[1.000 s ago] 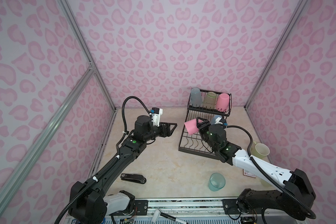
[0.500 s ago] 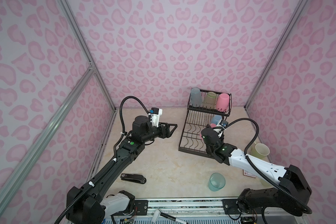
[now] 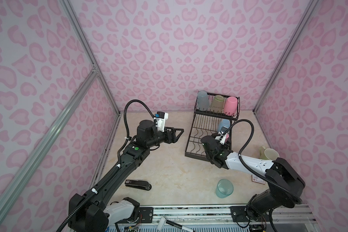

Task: Load cups into a dish rack
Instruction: Place the cup upside down at the dish rack.

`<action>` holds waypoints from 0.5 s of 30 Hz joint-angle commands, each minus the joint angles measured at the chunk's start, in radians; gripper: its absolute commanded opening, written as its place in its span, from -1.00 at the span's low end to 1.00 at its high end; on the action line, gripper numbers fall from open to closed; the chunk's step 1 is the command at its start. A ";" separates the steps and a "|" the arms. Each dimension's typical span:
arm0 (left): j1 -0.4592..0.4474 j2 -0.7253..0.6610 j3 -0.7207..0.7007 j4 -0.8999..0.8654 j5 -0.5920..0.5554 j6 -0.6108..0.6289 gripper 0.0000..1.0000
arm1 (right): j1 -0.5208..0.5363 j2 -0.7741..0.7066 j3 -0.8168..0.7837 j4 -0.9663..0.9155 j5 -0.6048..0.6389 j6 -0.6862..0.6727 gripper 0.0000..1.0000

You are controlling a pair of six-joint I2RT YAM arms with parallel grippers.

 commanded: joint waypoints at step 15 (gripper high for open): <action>0.000 -0.002 -0.015 0.037 0.011 0.008 0.63 | -0.100 0.157 -0.025 0.218 0.008 -0.064 0.14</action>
